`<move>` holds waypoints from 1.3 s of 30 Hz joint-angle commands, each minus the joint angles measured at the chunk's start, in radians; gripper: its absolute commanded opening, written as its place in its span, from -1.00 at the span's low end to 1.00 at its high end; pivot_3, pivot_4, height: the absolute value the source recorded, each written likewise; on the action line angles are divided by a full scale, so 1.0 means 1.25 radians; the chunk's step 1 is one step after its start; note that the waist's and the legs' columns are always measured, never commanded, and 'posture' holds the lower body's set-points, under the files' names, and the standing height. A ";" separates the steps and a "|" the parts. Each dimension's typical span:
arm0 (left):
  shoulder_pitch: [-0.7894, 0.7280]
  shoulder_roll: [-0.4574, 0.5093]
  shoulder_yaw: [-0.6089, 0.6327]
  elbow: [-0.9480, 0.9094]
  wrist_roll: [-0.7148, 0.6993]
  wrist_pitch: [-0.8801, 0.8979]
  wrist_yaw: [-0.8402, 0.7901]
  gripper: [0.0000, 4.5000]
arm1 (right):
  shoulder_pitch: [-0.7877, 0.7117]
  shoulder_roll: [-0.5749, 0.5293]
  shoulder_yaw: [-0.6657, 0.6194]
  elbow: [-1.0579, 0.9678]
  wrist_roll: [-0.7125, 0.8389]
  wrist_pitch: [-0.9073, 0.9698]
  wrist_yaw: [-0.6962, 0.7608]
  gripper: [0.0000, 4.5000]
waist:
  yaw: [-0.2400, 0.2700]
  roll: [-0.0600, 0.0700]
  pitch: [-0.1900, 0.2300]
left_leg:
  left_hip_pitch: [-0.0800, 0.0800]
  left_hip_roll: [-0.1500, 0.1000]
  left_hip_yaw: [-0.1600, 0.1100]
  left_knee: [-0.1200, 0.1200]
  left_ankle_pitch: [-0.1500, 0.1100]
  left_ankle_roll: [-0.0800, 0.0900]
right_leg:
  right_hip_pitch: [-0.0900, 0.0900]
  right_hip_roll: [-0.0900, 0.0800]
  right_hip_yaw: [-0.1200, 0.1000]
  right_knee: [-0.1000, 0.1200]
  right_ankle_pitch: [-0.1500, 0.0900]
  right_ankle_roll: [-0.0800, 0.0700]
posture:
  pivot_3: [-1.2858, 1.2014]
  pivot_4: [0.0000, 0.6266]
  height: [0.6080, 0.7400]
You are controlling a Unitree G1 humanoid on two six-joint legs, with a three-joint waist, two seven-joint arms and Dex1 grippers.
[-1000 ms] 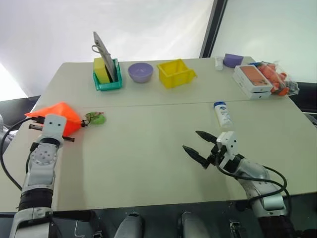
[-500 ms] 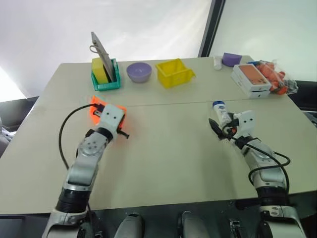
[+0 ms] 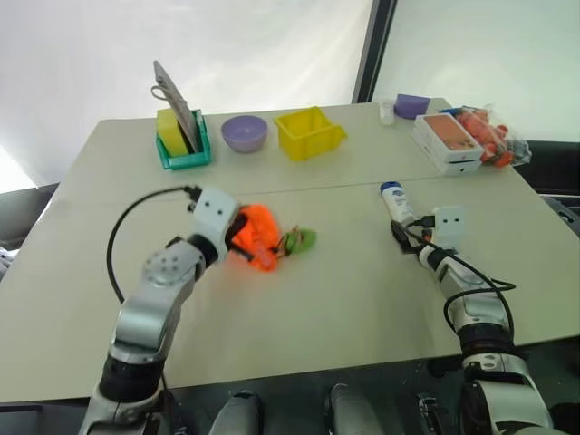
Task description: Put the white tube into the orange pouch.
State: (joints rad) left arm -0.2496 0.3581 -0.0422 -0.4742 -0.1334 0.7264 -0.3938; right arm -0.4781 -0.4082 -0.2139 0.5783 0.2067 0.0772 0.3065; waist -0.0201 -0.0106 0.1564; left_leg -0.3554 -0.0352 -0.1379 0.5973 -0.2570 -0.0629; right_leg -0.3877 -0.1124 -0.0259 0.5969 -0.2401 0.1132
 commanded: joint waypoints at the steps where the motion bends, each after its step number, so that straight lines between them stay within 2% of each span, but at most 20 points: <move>1: 0.025 0.007 0.004 -0.024 -0.018 -0.039 -0.019 -0.99 | -0.046 0.001 -0.016 0.028 0.001 -0.038 -0.004 1.00 | 0.004 0.000 0.000 | 0.000 0.000 0.000 0.000 0.000 0.000 | 0.000 0.000 0.000 0.000 0.000 0.000 | 0.03 -0.52 1.00; 7: 0.065 0.005 -0.018 -0.015 -0.024 -0.058 -0.023 -0.99 | -0.070 0.004 -0.012 0.074 0.004 -0.061 0.020 1.00 | 0.005 0.000 0.000 | 0.000 0.000 0.000 0.000 0.000 0.000 | 0.000 0.000 0.000 -0.001 0.000 -0.001 | 0.03 -0.52 1.00; 8: 0.066 0.004 -0.018 -0.013 -0.024 -0.061 -0.022 -1.00 | -0.071 0.004 -0.013 0.078 0.006 -0.063 0.023 0.75 | 0.005 0.000 0.000 | 0.000 0.000 0.000 0.000 0.000 0.000 | 0.000 0.000 0.001 -0.001 0.000 0.000 | 0.03 -0.52 1.00; 9: 0.066 0.003 -0.019 -0.010 -0.025 -0.063 -0.021 -1.00 | -0.073 0.005 -0.013 0.082 0.007 -0.065 0.025 0.63 | 0.005 0.000 0.000 | 0.000 0.000 0.000 0.000 0.000 0.000 | 0.000 0.000 0.001 -0.001 0.000 0.000 | 0.03 -0.52 1.00; 13: 0.064 0.000 -0.016 0.004 -0.026 -0.071 -0.016 -1.00 | -0.074 0.005 -0.011 0.086 0.002 -0.071 0.027 -0.23 | 0.003 0.001 0.000 | 0.000 0.000 0.000 0.000 0.000 0.000 | 0.000 0.000 0.001 0.000 0.000 -0.001 | 0.03 -0.52 1.00; 20: 0.057 -0.021 -0.002 0.020 -0.052 -0.074 -0.016 -1.00 | -0.026 -0.003 0.003 -0.003 0.004 -0.095 0.074 -0.23 | 0.004 0.001 0.000 | 0.000 0.000 0.000 0.000 0.000 0.000 | 0.000 0.000 0.001 0.000 0.000 -0.001 | 0.03 -0.52 1.00; 24: 0.053 -0.035 0.023 0.024 -0.097 -0.059 -0.025 -1.00 | 0.094 -0.025 0.023 -0.249 0.092 -0.029 0.227 -0.23 | 0.006 0.001 0.000 | 0.000 0.000 0.000 0.000 0.000 0.000 | 0.000 0.000 0.001 -0.001 0.000 0.000 | 0.03 -0.52 1.00; 26: 0.051 -0.034 0.040 0.022 -0.129 -0.048 -0.037 -1.00 | 0.200 -0.078 0.049 -0.439 0.182 0.077 0.345 -0.23 | 0.007 0.002 0.000 | -0.001 0.000 0.000 0.000 0.000 0.000 | 0.000 0.000 0.000 -0.001 -0.001 0.001 | 0.03 -0.52 1.00; 29: 0.043 -0.025 0.055 0.027 -0.156 -0.038 -0.052 -1.00 | 0.313 -0.153 0.070 -0.635 0.308 0.236 0.437 -0.23 | 0.009 0.002 0.000 | -0.001 0.000 -0.001 0.000 0.000 0.000 | 0.001 0.000 0.000 -0.001 -0.003 0.005 | 0.03 -0.52 1.00; 34: 0.017 -0.026 0.078 0.040 -0.211 0.005 -0.059 -1.00 | 0.379 -0.192 0.117 -0.819 0.402 0.383 0.449 -0.23 | 0.005 -0.002 0.002 | 0.000 0.000 0.000 0.001 -0.001 0.000 | 0.001 0.000 0.000 -0.001 -0.004 -0.001 | 0.03 -0.52 1.00; 39: 0.018 -0.010 0.068 0.022 -0.248 0.026 -0.075 -1.00 | 0.345 -0.139 0.218 -0.840 0.323 0.406 0.369 -0.23 | 0.008 -0.003 0.001 | 0.000 0.000 -0.001 0.001 0.000 0.000 | 0.000 0.000 -0.001 -0.001 -0.003 -0.001 | 0.03 -0.52 1.00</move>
State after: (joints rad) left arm -0.2131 0.3373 0.0276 -0.4104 -0.4219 0.7582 -0.4785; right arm -0.0242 -0.6008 0.0486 -0.4524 0.6309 0.5923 0.8048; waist -0.0096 -0.0140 0.1582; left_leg -0.3562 -0.0351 -0.1386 0.5988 -0.2575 -0.0627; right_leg -0.3879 -0.1127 -0.0271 0.5954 -0.2443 0.1115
